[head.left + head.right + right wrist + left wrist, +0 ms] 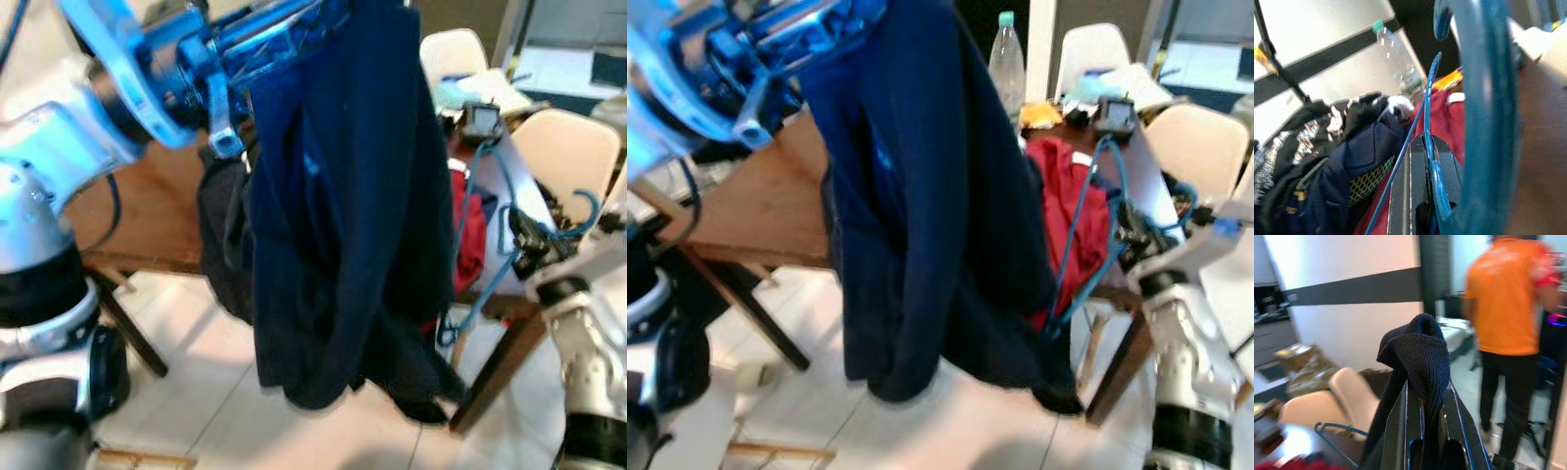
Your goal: Hang hanger
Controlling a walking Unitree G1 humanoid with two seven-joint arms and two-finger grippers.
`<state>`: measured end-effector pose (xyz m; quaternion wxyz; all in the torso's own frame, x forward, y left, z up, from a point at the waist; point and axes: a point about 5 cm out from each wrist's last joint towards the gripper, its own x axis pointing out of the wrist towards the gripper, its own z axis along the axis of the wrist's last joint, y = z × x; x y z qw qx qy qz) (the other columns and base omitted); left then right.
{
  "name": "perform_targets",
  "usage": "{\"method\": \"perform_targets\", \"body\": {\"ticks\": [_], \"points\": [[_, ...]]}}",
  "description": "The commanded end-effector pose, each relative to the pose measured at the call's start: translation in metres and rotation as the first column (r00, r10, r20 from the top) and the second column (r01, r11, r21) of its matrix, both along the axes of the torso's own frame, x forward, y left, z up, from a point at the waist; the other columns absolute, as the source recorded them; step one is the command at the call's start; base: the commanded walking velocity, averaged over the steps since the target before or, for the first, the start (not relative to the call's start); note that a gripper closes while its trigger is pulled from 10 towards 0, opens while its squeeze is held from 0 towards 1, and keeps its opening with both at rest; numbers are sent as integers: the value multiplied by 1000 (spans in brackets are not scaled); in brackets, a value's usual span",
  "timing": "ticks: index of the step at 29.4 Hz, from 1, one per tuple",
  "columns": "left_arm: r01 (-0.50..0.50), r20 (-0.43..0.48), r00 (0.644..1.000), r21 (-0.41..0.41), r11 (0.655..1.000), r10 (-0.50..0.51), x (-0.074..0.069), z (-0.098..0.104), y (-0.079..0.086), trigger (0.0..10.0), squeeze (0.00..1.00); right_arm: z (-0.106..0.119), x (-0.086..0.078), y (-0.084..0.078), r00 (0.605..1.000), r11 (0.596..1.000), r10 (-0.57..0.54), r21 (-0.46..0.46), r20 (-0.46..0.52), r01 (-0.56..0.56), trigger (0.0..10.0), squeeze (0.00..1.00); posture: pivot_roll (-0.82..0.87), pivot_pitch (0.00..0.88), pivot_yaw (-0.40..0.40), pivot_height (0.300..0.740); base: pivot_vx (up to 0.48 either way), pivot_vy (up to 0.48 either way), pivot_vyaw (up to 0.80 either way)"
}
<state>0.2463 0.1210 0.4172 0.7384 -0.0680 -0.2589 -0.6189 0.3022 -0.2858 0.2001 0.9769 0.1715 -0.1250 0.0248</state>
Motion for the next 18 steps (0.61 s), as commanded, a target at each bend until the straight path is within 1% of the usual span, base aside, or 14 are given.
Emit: {"method": "perform_targets", "body": {"ticks": [1, 5, 6, 7, 8, 9, 10, 11, 12, 13, 14, 16, 17, 18], "points": [[12, -41, 999, -18, 1000, -13, 3, -5, -3, 10000, 0, 1, 2, 4, 1000, 1000, 19, 17, 8, -19, 10000, 0, 80, 14, 76, 740, -386, 0, 0], [-5, -69, 998, -11, 1000, 4, 8, -11, -6, 10000, 0, 0, 2, 5, 1000, 1000, 21, 19, 1, -21, 10000, 0, 78, 16, 76, 740, -386, 0, 0], [-20, -119, 993, -20, 1000, 17, 17, -18, -7, 10000, 0, -1, 2, 6, 1000, 1000, 24, 18, -8, -24, 10000, 0, 78, 16, 76, 740, -386, 0, 0], [-48, -176, 983, -18, 999, 44, 30, -30, -8, 10000, 0, -3, 2, 7, 999, 1000, 26, 12, -20, -25, 10000, 0, 76, 18, 76, 740, -379, 0, -625], [-48, -176, 983, -18, 999, 44, 30, -30, -8, 10000, 0, -3, 2, 7, 999, 1000, 26, 12, -20, -25, 10000, 0, 76, 18, 76, 740, -379, 0, -625], [-77, -221, 973, -11, 997, 73, 41, -40, -9, 10000, 0, -4, 2, 7, 999, 1000, 26, 6, -30, -25, 10000, 0, 74, 18, 75, 740, -371, 0, -738], [-77, -221, 973, -11, 997, 73, 41, -40, -9, 10000, 0, -4, 2, 7, 999, 1000, 26, 6, -30, -25, 10000, 0, 74, 18, 75, 740, -371, 0, -738], [-101, -259, 961, -3, 995, 97, 52, -51, -10, 10000, 0, -5, 3, 7, 999, 1000, 24, 4, -39, -24, 10000, 0, 74, 18, 75, 740, -379, 0, -769], [-101, -259, 961, -3, 995, 97, 52, -51, -10, 10000, 0, -5, 3, 7, 999, 1000, 24, 4, -39, -24, 10000, 0, 74, 18, 75, 740, -379, 0, -769], [-133, -298, 946, 12, 991, 131, 63, -63, -11, 10000, 0, -6, 3, 7, 999, 1000, 25, 3, -45, -24, 10000, 0, 72, 19, 73, 740, -360, 0, -769], [-133, -298, 946, 12, 991, 131, 63, -63, -11, 10000, 0, -6, 3, 7, 999, 1000, 25, 3, -45, -24, 10000, 0, 72, 19, 73, 740, -360, 0, -769], [-206, -354, 909, 82, 975, 222, 84, -92, -22, 10000, 0, -7, 3, 8, 998, 1000, 31, 0, -56, -31, 10000, 0, 68, 20, 72, 740, -358, 0, -772], [-206, -354, 909, 82, 975, 222, 84, -92, -22, 10000, 0, -7, 3, 8, 998, 1000, 31, 0, -56, -31, 10000, 0, 68, 20, 72, 740, -356, 0, -769], [-281, -375, 868, 168, 945, 325, 95, -117, -31, 10000, 0, -9, 3, 11, 996, 999, 39, -10, -74, -40, 10000, 0, 63, 20, 69, 740, -349, 0, -769]]}}
